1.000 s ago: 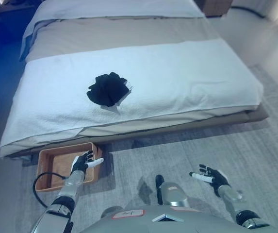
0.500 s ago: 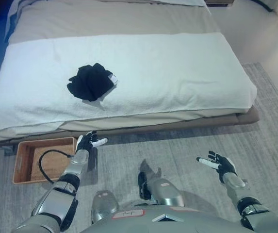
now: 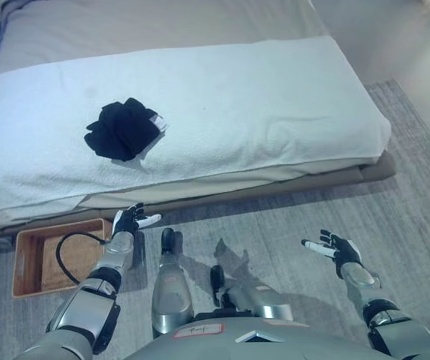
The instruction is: Put the clothes on the bed into the basket.
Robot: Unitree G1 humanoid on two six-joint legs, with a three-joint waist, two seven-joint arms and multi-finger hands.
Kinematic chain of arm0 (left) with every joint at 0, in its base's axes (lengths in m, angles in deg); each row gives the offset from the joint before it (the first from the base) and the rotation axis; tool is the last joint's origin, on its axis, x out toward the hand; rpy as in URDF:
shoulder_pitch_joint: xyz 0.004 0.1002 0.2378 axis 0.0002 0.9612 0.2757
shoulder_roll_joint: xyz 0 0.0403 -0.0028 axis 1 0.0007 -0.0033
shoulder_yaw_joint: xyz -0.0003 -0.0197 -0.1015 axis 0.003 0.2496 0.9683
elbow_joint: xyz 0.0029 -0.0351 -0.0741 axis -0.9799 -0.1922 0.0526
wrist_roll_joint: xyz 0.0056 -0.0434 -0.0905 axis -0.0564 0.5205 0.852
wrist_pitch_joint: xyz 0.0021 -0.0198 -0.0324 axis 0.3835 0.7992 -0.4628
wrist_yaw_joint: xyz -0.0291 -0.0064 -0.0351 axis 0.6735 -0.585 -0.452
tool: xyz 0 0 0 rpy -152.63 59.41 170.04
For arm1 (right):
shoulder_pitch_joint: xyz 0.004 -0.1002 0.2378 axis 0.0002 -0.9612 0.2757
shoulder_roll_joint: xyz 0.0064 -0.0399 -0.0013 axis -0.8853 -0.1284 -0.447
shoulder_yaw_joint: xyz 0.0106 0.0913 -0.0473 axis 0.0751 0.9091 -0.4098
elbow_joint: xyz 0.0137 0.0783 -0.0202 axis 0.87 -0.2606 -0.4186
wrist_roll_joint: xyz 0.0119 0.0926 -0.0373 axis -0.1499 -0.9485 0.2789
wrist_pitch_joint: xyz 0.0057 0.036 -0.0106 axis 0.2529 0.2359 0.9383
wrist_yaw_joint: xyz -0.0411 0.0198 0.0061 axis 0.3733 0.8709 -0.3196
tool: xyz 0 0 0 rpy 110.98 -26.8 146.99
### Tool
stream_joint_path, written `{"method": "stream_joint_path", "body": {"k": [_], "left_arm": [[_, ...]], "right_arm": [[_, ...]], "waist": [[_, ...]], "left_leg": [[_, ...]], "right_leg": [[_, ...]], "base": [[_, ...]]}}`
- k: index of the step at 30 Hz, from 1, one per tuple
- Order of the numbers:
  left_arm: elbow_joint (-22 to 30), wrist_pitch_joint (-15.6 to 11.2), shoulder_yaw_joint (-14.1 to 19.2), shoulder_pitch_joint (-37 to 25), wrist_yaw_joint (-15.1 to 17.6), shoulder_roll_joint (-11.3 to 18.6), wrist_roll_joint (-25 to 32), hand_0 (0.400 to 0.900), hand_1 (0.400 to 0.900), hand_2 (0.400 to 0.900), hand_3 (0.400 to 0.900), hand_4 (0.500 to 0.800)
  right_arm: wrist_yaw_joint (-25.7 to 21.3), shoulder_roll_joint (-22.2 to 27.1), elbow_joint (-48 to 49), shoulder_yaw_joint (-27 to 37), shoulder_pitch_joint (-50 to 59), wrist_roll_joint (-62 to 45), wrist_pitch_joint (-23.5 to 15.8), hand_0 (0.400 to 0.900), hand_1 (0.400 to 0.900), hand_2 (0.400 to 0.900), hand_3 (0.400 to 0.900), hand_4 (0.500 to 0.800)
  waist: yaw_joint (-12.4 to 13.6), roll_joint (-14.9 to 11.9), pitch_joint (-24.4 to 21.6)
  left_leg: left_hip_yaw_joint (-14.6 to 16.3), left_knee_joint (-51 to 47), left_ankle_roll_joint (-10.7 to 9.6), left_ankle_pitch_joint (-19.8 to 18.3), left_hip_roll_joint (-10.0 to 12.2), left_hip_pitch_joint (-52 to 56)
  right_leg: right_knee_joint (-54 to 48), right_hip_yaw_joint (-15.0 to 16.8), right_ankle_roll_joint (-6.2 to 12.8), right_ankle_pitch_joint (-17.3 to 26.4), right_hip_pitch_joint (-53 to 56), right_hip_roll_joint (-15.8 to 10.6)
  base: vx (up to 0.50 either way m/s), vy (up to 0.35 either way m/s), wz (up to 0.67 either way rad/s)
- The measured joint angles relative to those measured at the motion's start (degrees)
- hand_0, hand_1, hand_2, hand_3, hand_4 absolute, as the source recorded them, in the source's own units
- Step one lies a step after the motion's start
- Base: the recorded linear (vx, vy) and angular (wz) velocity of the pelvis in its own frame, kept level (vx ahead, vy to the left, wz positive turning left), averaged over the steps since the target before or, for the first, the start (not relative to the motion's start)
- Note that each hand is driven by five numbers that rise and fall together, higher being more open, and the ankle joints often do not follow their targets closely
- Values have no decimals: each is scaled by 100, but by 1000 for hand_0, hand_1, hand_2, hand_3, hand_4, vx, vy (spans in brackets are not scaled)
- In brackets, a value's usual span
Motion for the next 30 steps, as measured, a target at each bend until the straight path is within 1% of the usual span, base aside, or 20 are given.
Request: {"method": "stream_joint_path", "body": {"k": [2,5,6,8,9,11,12,13,14,15,16,17,18,19,20,23,25,26,28,30], "left_arm": [[-3,-4,0,8,3,36,1,900,900,900,900,800],[28,-48,0,4,10,82,6,900,900,900,900,800],[58,-74,-10,-60,42,83,70,900,900,900,900,800],[91,-124,-18,-110,86,89,177,900,900,900,900,800],[102,-131,-32,-149,131,95,220,900,900,900,900,800],[96,-135,-82,-156,134,98,221,900,900,900,900,800],[103,-133,-121,-130,147,75,222,900,900,900,900,800],[118,-135,-132,-182,205,120,219,900,900,900,900,800],[216,-140,-139,-202,285,184,217,900,900,900,900,800],[277,-148,-192,-266,334,254,216,900,900,900,900,800],[299,-193,-231,-342,375,311,216,900,900,900,900,800],[299,-204,-245,-385,383,332,216,900,900,900,900,800],[301,-230,-312,-492,394,409,206,900,900,900,900,800],[300,-243,-327,-563,420,439,201,900,900,900,900,800],[297,-242,-330,-579,437,448,200,900,900,900,900,800],[283,-239,-400,-584,455,448,201,900,900,900,900,800],[309,-245,-481,-614,452,435,202,900,900,900,900,800],[308,-240,-481,-612,451,435,203,900,900,900,900,800],[309,-233,-477,-614,464,437,205,900,900,900,900,800],[306,-214,-477,-622,465,431,205,900,900,900,900,800]], "right_arm": [[0,-3,9,-1,8,0,4,900,900,900,900,800],[-9,-4,13,-1,50,-1,-3,900,900,900,900,800],[-41,0,13,-3,79,-5,-1,900,900,900,900,800],[-75,-10,17,-4,109,-6,-4,900,900,900,900,800],[-101,-11,15,-5,142,-9,0,900,900,900,900,800],[-118,27,13,-7,212,-9,4,900,900,900,900,800],[-115,93,24,-41,225,-9,-4,900,900,900,900,800],[-135,40,23,-95,272,-8,1,900,900,900,900,800],[-95,26,75,-238,329,4,0,900,900,900,900,800],[-83,-11,127,-318,338,10,1,900,900,900,900,800],[-72,-37,161,-339,367,12,-10,900,900,900,900,800],[-73,-53,165,-339,443,12,-9,900,900,900,900,800],[-75,-80,162,-340,524,11,-7,900,900,900,900,800],[-75,-90,171,-341,627,12,-29,900,900,900,900,800],[-76,-102,171,-339,731,11,-31,900,900,900,900,800],[-79,-169,179,-343,778,11,-82,900,900,900,900,800],[-89,-182,173,-341,743,9,-104,900,900,900,900,800],[-90,-183,176,-341,714,8,-103,900,900,900,900,800],[-85,-175,180,-334,675,6,-95,900,900,900,900,800],[-82,-171,236,-327,700,-1,-97,900,900,900,900,800]], "waist": [[9,5,-2],[12,7,-5],[1,12,-12],[25,33,-31],[23,39,-51],[41,102,-155],[55,231,-253],[45,129,-265],[126,74,-298],[188,-34,-358],[227,-103,-396],[233,-139,-403],[300,-219,-404],[375,-249,-398],[359,-238,-381],[303,-267,-300],[280,-194,-116],[272,-186,-79],[270,-141,11],[100,-5,148]], "left_leg": [[108,22,25,19,26,31],[144,122,32,23,31,22],[319,217,80,56,30,-51],[418,264,175,118,12,-64],[557,348,223,153,-20,-59],[716,244,332,222,-89,89],[819,110,462,329,-21,321],[934,17,591,416,-221,395],[1055,40,762,344,-362,395],[1141,94,855,285,-503,366],[1176,166,999,185,-653,344],[1169,202,1084,116,-743,343],[1250,301,1226,8,-864,344],[1308,353,1273,-115,-978,361],[1315,359,1308,-155,-1031,407],[1198,388,1447,-258,-1163,602],[1024,403,1614,-409,-1222,730],[1005,405,1628,-413,-1239,734],[875,348,1801,-485,-1317,741],[750,326,1855,-451,-1325,730]], "right_leg": [[-58,137,73,-44,84,-17],[-82,236,134,-116,169,-98],[-133,257,210,-213,192,-188],[-128,290,223,-303,190,-291],[-108,312,325,-409,192,-413],[-30,400,636,-645,194,-667],[85,469,870,-795,175,-730],[310,476,1117,-947,81,-946],[611,478,1199,-943,-92,-1097],[843,437,1342,-1021,-225,-1272],[1103,369,1435,-1055,-298,-1473],[1224,322,1498,-1030,-321,-1585],[1541,340,1747,-985,-429,-1774],[1989,234,1802,-870,-658,-1846],[2440,140,1812,-803,-847,-1909],[3163,161,1809,-600,-986,-2001],[3845,230,1728,13,-1302,-1954],[4021,208,1724,9,-1343,-1976],[4037,147,1709,-68,-1514,-2043],[3438,44,1787,-271,-1510,-2064]], "base": [[159,181,-30],[151,231,-3],[150,226,4],[159,199,-5],[219,243,-21],[213,213,-26],[157,177,-21],[125,172,-20],[117,154,-13],[138,172,-12],[157,195,-10],[209,316,-7],[144,240,-2],[139,269,10],[174,271,26],[172,197,32],[194,93,37],[191,28,36],[184,-2,42],[160,-69,48]]}}
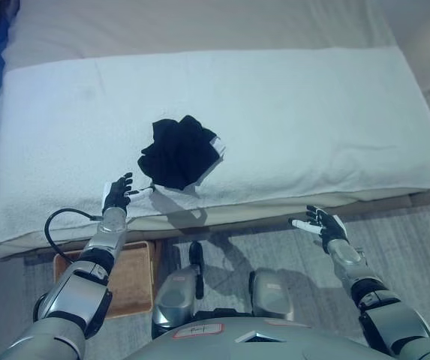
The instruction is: Put the clothes on the bed into the basket.
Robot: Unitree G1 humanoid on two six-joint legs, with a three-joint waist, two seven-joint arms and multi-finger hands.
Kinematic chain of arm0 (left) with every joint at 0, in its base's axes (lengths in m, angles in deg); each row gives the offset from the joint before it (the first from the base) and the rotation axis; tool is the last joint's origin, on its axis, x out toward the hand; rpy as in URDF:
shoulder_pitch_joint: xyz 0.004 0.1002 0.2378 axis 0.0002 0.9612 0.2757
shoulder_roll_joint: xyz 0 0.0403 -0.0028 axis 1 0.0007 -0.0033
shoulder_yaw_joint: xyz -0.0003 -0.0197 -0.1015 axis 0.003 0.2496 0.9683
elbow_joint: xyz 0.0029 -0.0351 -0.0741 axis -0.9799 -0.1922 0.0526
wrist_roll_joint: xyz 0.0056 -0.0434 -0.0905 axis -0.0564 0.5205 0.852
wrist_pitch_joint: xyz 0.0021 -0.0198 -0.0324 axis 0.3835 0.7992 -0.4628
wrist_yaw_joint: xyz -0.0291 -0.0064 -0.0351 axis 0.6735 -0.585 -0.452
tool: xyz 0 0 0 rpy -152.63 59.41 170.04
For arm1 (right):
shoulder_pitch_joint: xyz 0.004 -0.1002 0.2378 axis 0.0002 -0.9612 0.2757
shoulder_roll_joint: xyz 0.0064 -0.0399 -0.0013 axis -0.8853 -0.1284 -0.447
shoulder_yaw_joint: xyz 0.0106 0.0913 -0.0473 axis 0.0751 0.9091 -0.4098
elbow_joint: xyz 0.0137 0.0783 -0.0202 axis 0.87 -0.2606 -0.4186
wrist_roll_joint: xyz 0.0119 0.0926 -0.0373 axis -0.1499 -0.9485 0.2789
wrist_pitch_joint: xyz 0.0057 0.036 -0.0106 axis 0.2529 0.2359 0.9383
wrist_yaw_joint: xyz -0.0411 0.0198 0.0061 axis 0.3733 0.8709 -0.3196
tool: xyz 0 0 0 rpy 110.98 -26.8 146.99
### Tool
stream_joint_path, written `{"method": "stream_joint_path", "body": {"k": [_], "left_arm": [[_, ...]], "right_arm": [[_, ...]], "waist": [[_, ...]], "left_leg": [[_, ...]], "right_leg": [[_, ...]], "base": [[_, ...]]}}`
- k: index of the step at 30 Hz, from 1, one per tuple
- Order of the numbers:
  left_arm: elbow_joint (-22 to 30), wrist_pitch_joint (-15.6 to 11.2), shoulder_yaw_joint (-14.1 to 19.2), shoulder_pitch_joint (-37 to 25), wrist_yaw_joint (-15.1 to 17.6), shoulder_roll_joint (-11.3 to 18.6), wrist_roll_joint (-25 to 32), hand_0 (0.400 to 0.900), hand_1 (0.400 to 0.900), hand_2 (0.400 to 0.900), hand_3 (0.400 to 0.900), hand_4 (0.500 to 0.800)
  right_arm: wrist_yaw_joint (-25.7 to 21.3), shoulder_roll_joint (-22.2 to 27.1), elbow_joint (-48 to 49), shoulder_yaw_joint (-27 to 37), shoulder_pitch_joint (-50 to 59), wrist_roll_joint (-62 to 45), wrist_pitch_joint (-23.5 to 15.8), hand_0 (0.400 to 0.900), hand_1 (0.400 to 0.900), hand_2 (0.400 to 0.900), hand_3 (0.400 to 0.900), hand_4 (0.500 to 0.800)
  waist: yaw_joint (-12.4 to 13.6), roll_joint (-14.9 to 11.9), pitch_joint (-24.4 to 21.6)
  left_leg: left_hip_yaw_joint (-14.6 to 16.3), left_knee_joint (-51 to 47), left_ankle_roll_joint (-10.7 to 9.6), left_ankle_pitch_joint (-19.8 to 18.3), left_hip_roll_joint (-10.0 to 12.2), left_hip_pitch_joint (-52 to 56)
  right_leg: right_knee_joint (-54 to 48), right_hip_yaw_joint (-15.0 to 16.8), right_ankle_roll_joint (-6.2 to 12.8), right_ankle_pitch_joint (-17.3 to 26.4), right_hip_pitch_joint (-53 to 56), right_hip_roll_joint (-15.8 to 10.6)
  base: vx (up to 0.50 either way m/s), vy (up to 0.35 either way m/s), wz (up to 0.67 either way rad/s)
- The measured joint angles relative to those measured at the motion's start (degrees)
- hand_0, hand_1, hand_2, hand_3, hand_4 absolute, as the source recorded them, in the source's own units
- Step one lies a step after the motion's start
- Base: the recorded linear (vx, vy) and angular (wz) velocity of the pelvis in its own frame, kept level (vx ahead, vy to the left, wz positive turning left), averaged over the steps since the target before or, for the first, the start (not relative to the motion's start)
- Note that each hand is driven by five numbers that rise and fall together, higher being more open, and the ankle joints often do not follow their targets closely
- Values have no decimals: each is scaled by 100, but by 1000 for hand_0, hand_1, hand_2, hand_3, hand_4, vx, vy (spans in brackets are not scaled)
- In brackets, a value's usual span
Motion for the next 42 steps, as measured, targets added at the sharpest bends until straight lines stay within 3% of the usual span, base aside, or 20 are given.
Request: {"method": "stream_joint_path", "body": {"k": [2,5,6,9,11,15,17,22,28,34,42], "left_arm": [[-45,-2,-6,-32,9,-9,-12,900,900,900,900,800],[-105,-8,-6,-220,41,-5,-167,900,900,900,900,800],[-137,-12,-3,-276,47,9,-280,900,900,900,900,800],[-249,2,4,-352,162,76,-514,900,900,900,900,800],[-372,41,37,-351,295,97,-562,900,900,900,900,800],[-597,154,56,-580,396,116,-687,900,900,900,900,800],[-619,165,59,-712,434,120,-713,900,900,900,900,800],[-1053,238,76,-1147,612,217,-785,900,900,900,900,800],[-1530,346,381,-1690,997,504,-887,900,900,900,900,800],[-1726,633,518,-2053,1551,857,-1191,900,900,900,900,800],[-1846,736,520,-2417,1788,1009,-1233,900,900,900,900,800]], "right_arm": [[14,-23,1,-11,-16,-2,13,900,900,900,900,800],[7,-23,3,-16,-11,-5,25,900,900,900,900,800],[8,-27,12,-19,-5,-4,29,900,900,900,900,800],[-1,-38,9,-8,72,-5,29,900,900,900,900,800],[0,-33,57,-32,207,3,25,900,900,900,900,800],[-32,83,152,-23,360,3,-4,900,900,900,900,800],[-37,138,168,-28,420,3,-6,900,900,900,900,800],[-35,192,393,-212,591,5,-30,900,900,900,900,800],[-24,195,809,-546,703,19,-38,900,900,900,900,800],[-30,204,1211,-636,585,40,-129,900,900,900,900,800],[-34,476,1807,-638,595,37,-155,900,900,900,900,800]], "waist": [[-168,6,26],[-306,-224,139],[-350,-326,171],[-399,-586,216],[-341,-568,210],[-436,-581,210],[-452,-581,213],[-605,-585,221],[-778,-673,315],[-1039,-779,374],[-1079,-781,374]], "left_leg": [[-87,-15,-19,5,-31,-8],[-239,-15,-114,35,-194,-1],[-266,-20,-184,25,-219,-2],[-377,121,-569,-58,-253,-104],[-347,264,-879,-153,37,-273],[-406,298,-1064,-140,366,-542],[-409,302,-1110,-127,438,-643],[-207,218,-1137,-144,475,-756],[50,207,-1141,-147,451,-1128],[64,225,-1163,-134,501,-1500],[64,475,-1242,-195,531,-2049]], "right_leg": [[-1125,-61,47,-20,-48,2],[-2447,-216,109,91,-97,-153],[-2764,-325,151,188,-150,-198],[-3241,-391,35,837,-147,-170],[-3395,-371,16,853,-205,109],[-3671,-557,-192,1066,-303,427],[-3692,-573,-302,1155,-402,502],[-3752,-421,-345,1228,-632,560],[-3772,-158,-299,1332,-1137,561],[-3786,-142,-278,1353,-1503,611],[-3761,-118,-304,1420,-1959,638]], "base": [[172,-139,46],[107,-125,18],[47,-130,2],[-18,-108,-14],[-17,-112,0],[-41,-91,6],[-16,-40,-15],[-69,-8,-30],[-43,-24,-22],[-10,-15,-4],[-25,-11,-2]]}}
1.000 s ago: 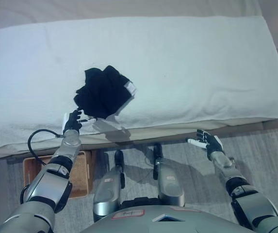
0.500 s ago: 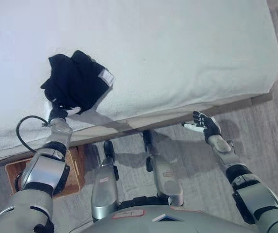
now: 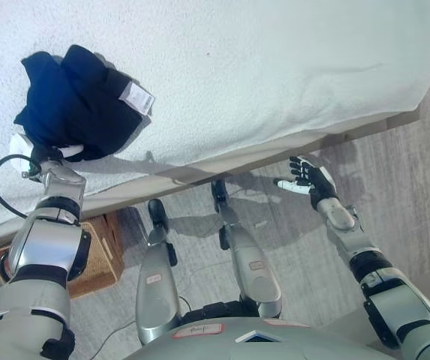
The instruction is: Put the clothes on the bed into the basket.
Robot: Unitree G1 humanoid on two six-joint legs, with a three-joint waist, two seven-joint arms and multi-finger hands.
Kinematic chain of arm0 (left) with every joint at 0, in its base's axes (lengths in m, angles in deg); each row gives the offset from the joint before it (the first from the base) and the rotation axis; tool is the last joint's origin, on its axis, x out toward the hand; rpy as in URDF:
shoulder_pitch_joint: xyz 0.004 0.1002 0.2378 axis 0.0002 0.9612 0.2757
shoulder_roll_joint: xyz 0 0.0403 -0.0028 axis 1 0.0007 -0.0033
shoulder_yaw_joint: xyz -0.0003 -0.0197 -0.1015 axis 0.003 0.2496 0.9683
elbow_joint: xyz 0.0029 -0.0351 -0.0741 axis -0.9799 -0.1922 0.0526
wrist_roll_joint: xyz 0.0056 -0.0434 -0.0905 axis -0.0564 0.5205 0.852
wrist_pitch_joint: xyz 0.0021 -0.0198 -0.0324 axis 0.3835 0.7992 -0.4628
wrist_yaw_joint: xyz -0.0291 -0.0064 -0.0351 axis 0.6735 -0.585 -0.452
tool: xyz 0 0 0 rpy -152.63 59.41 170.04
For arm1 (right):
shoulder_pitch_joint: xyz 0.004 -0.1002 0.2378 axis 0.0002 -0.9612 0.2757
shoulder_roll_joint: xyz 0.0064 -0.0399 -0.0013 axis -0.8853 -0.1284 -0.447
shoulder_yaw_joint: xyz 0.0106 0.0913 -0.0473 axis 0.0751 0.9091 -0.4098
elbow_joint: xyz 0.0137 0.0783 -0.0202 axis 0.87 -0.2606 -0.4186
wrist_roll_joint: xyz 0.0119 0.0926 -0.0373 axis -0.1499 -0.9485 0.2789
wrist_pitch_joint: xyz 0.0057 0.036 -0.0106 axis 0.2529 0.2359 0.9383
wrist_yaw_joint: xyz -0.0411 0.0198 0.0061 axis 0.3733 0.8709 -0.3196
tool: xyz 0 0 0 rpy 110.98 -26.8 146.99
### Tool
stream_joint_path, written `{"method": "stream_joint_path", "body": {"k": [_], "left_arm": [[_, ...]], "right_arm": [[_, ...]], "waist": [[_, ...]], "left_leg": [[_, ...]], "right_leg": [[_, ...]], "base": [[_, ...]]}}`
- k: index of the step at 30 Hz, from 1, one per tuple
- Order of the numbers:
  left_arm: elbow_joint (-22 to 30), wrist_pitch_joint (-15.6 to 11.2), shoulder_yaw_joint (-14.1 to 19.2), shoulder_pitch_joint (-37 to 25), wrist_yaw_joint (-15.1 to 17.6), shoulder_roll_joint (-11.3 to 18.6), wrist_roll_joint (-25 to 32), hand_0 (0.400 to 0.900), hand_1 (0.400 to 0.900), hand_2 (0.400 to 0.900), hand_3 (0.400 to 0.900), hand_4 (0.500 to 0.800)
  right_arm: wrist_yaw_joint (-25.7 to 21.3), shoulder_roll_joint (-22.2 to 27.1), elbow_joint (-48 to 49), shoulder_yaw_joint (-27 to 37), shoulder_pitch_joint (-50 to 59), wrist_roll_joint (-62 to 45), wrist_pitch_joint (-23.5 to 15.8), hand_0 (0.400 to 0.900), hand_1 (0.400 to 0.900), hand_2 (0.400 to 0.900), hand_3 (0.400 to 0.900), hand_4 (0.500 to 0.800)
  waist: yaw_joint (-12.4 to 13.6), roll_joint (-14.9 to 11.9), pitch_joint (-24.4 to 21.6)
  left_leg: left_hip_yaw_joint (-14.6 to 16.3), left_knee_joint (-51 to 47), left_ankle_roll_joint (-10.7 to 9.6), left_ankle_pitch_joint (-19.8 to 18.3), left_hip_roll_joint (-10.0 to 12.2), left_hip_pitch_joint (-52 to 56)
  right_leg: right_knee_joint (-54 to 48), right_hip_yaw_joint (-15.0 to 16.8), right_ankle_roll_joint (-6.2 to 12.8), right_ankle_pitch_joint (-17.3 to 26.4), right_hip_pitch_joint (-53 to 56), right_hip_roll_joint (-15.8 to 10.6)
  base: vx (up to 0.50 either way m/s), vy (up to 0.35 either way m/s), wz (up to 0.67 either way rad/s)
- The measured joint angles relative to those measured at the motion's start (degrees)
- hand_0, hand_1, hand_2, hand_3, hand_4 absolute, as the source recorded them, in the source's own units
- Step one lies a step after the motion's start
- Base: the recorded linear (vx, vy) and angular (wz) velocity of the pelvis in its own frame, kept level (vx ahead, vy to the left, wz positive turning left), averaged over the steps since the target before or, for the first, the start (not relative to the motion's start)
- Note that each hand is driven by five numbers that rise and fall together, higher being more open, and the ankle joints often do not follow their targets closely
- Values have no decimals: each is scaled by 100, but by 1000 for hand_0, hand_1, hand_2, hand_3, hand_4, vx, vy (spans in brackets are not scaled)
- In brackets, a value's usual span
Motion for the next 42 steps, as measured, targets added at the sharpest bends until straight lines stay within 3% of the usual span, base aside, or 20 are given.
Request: {"method": "stream_joint_path", "body": {"k": [8,9,11,12,13,15,16,17,18,19,21,22,23,24,25,26,28,30,35,42], "left_arm": [[6,-112,-16,-629,6,437,26,900,900,900,900,800],[9,-166,-11,-748,0,538,36,900,900,900,900,800],[22,-264,-3,-839,-2,632,93,900,900,900,900,800],[37,-328,-3,-970,-5,706,141,900,900,900,900,800],[170,-355,-53,-1072,-7,756,156,900,900,900,900,800],[337,-452,-121,-1202,3,865,219,900,900,900,900,800],[363,-548,-110,-1283,35,1011,316,780,780,780,780,728],[363,-582,-101,-1378,35,1097,361,706,706,706,706,684],[390,-589,-131,-1546,40,1096,362,573,573,573,573,604],[417,-606,-181,-1570,38,1090,361,400,400,400,400,500],[405,-635,-256,-1551,40,1067,364,400,400,400,400,500],[389,-557,-204,-1562,50,1114,370,400,400,400,400,500],[394,-521,-232,-1566,59,1123,371,400,400,400,400,500],[397,-523,-251,-1561,58,1111,371,400,400,400,400,500],[404,-536,-296,-1546,47,1084,371,400,400,400,400,500],[414,-586,-295,-1462,60,1071,375,400,400,400,400,500],[331,-506,-280,-1371,68,1095,393,400,400,400,400,500],[301,-492,-279,-1352,-5,1019,425,400,400,400,400,500],[299,-484,-260,-877,-384,326,487,400,400,400,400,500],[304,-462,-39,-284,-740,51,487,400,400,400,400,500]], "right_arm": [[-3,505,936,11,115,-27,-202,900,900,900,900,800],[-2,583,1061,10,114,-32,-225,900,900,900,900,800],[-4,622,1127,7,146,-33,-241,900,900,900,900,800],[-11,658,1127,21,168,-39,-258,900,900,900,900,800],[-11,649,1121,22,35,-38,-246,900,900,900,900,800],[-15,618,1117,31,-11,-39,-252,900,900,900,900,800],[-21,627,1122,29,6,-38,-319,900,900,900,900,800],[-51,611,1104,37,38,-42,-321,900,900,900,900,800],[-85,591,1081,40,-46,-40,-298,900,900,900,900,800],[-86,531,1072,40,-162,-38,-297,900,900,900,900,800],[-88,492,1073,42,-204,-32,-316,900,900,900,900,800],[-90,483,1113,57,-137,-22,-366,900,900,900,900,800],[-86,478,1117,57,-162,-11,-367,900,900,900,900,800],[-86,476,1114,59,-191,-9,-366,900,900,900,900,800],[-90,444,1107,76,-370,-8,-364,900,900,900,900,800],[-82,369,1079,96,-414,2,-356,900,900,900,900,800],[-88,382,1105,126,-415,0,-371,900,900,900,900,800],[-91,384,1086,134,-453,2,-367,900,900,900,900,800],[-54,329,748,117,-677,28,-344,900,900,900,900,800],[38,232,295,100,-567,131,-295,900,900,900,900,800]], "waist": [[-87,14,-13],[-110,19,-16],[-102,54,-31],[37,199,-93],[-88,145,-110],[-240,59,-160],[-265,55,-169],[-266,79,-177],[-354,58,-169],[-470,-42,-177],[-416,-80,-190],[-181,-45,-215],[-212,-28,-223],[-266,-30,-229],[-405,-122,-311],[-380,-177,-458],[-400,-141,-504],[-420,-113,-518],[-362,-79,-535],[-149,-4,-562]], "left_leg": [[-92,1155,-59,-342,84,-1432],[-91,1340,-48,-357,76,-1707],[-181,1423,43,-393,134,-1965],[-114,1402,156,-401,434,-2287],[-98,1385,59,-422,316,-2407],[-169,2094,-9,-537,154,-2802],[-158,2299,6,-638,162,-2679],[-126,1992,42,-895,237,-2551],[20,2020,36,-869,289,-2660],[45,2149,-4,-863,134,-2670],[-89,2284,-50,-925,52,-2710],[-43,2084,416,-879,355,-2667],[42,1969,423,-870,407,-2645],[74,1886,395,-875,398,-2613],[96,1760,191,-874,224,-2544],[-40,1694,10,-808,151,-2547],[-96,1490,55,-475,133,-2362],[-82,1368,13,-443,117,-2294],[-71,1038,-22,-200,39,-1563],[-71,589,-73,-74,2,-410]], "right_leg": [[295,87,21,-27,-1021,75],[343,107,85,-74,-1240,73],[376,77,659,-504,-1476,81],[1341,-70,405,-590,-2039,251],[1942,-61,348,-823,-2181,114],[1352,-52,533,-857,-2146,-17],[903,-52,628,-909,-2139,32],[990,-141,634,-938,-2294,91],[1448,-68,358,-829,-2501,53],[1282,37,376,-639,-2400,-30],[916,128,742,-820,-2274,5],[1403,82,428,-856,-2511,208],[2224,134,201,-832,-2654,178],[2522,147,172,-893,-2605,102],[2427,171,233,-1088,-2273,-118],[1665,173,236,-1172,-2051,-125],[1299,153,179,-647,-1900,-75],[1137,141,200,-622,-1798,-94],[697,62,108,-346,-1015,-186],[555,-95,93,-329,-5,-242]], "base": [[-71,8,-1],[-70,13,-12],[-73,20,-15],[-68,21,-15],[-53,28,-16],[-22,21,-14],[6,23,-11],[18,29,-10],[18,27,-6],[12,28,-5],[32,20,3],[46,11,7],[37,4,5],[48,8,8],[38,-3,8],[31,-7,9],[31,-23,10],[49,-55,15],[72,-47,9],[101,-17,9]]}}
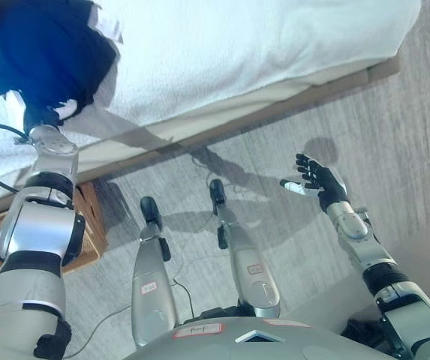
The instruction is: Put the clothes on the bed into the basket.
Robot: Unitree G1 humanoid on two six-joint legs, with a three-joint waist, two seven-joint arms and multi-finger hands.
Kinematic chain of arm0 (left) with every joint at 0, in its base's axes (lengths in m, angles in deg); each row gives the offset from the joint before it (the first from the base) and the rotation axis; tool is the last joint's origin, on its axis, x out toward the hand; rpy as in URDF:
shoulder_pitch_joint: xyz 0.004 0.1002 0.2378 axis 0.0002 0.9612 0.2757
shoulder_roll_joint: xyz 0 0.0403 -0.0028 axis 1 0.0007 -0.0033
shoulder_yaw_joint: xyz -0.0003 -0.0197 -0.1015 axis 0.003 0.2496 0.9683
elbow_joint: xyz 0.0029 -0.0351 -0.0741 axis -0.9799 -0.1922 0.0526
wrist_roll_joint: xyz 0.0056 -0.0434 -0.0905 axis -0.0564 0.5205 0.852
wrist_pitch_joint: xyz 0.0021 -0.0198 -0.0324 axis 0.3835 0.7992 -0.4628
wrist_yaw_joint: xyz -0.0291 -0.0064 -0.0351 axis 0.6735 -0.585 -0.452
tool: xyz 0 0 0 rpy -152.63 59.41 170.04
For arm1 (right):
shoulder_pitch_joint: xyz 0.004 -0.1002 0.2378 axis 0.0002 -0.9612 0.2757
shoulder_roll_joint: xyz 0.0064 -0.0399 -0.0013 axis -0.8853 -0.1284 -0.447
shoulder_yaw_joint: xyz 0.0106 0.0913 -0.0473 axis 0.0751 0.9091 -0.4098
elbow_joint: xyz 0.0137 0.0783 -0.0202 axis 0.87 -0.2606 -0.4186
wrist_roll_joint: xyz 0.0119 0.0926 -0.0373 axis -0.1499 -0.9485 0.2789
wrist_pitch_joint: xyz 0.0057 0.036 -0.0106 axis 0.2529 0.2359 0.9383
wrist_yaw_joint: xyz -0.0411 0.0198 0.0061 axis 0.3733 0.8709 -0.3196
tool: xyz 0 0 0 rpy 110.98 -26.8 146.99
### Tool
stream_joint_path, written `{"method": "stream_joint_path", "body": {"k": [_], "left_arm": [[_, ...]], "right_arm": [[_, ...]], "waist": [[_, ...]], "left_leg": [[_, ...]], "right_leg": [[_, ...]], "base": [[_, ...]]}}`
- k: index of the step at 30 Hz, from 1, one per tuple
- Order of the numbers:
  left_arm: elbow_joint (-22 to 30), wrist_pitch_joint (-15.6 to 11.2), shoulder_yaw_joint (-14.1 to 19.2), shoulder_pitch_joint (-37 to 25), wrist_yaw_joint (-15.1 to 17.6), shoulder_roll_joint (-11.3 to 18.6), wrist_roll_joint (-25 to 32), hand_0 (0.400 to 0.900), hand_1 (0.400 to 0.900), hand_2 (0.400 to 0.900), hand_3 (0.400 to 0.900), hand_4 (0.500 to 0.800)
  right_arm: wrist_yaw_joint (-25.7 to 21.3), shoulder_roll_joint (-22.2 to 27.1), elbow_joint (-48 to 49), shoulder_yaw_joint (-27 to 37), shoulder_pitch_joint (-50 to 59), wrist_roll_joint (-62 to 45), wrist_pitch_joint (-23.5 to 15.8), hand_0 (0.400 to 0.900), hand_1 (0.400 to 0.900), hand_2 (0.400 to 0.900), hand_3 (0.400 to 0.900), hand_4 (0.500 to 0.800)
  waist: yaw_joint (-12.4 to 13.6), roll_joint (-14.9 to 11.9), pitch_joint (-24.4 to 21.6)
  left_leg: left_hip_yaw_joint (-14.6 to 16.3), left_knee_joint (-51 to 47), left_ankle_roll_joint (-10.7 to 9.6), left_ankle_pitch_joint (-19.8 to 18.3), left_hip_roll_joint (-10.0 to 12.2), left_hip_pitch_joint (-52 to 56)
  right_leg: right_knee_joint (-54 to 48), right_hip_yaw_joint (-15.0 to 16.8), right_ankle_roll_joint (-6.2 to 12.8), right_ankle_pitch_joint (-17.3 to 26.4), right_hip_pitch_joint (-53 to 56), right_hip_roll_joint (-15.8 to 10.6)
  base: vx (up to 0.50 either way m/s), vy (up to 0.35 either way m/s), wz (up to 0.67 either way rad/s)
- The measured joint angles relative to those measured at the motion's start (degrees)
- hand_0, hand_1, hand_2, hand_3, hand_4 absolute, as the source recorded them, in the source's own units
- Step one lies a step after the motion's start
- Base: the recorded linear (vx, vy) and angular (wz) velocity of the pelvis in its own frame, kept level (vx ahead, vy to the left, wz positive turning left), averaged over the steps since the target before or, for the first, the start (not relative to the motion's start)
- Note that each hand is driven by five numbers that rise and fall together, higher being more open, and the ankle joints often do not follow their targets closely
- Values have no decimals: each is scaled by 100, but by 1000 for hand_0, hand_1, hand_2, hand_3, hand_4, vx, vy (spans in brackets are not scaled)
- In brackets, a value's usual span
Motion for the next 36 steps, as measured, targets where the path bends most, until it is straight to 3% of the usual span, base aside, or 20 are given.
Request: {"method": "stream_joint_path", "body": {"k": [6,8,12,21,25,28,30,34,36], "left_arm": [[460,-69,116,581,-129,-40,-9,400,400,400,400,500],[452,-69,197,751,-219,-26,-11,400,400,400,400,500],[392,-69,378,1198,-357,32,-20,400,400,400,400,500],[67,-55,1519,2549,-793,70,-145,400,400,400,400,500],[-114,-54,1905,3106,-942,311,-254,400,400,400,400,500],[-296,-55,2482,3570,-1028,535,-260,400,400,400,400,500],[-493,-37,2695,3788,-1064,735,-268,400,400,400,400,500],[-929,4,2958,4259,-1121,1016,-673,400,400,400,400,500],[-1122,22,3350,4497,-1183,1100,-896,400,400,400,400,500]], "right_arm": [[19,-33,-993,37,141,99,101,900,900,900,900,800],[89,-116,-1476,40,224,109,179,900,900,900,900,800],[131,-184,-1920,159,247,115,240,900,900,900,900,800],[238,-187,-2329,662,169,273,426,900,900,900,900,800],[316,-153,-2334,768,38,357,441,900,900,900,900,800],[366,-144,-2331,814,-30,432,439,900,900,900,900,800],[401,-124,-2333,815,-119,458,439,900,900,900,900,800],[486,-116,-2322,814,-225,470,444,900,900,900,900,800],[539,-113,-2300,814,-238,471,440,900,900,900,900,800]], "waist": [[359,187,32],[367,280,21],[524,341,-8],[680,449,-145],[840,461,-335],[923,450,-387],[990,436,-402],[1128,405,-436],[1162,369,-460]], "left_leg": [[-87,-775,-28,159,-20,1292],[-218,-942,-35,221,-59,1554],[-222,-1181,-66,286,-75,1909],[-302,-1345,-88,303,78,2385],[-387,-1403,-148,343,161,2403],[-424,-1412,-157,336,206,2466],[-467,-1423,-159,334,225,2457],[-522,-1426,-162,334,234,2435],[-523,-1426,-170,327,231,2435]], "right_leg": [[-407,-256,9,-25,1181,-19],[-666,-411,9,-25,1584,-49],[-985,-427,9,-25,1990,-57],[-1002,-489,-34,-54,2437,109],[-1000,-615,-69,-76,2483,195],[-1000,-640,-112,-107,2563,234],[-998,-667,-142,-127,2572,255],[-996,-727,-150,-134,2583,267],[-995,-728,-152,-137,2581,269]], "base": [[101,1,19],[63,-15,13],[63,-15,-1],[57,-13,8],[22,-8,9],[17,17,7],[-5,23,7],[-3,15,-1],[5,26,-6]]}}
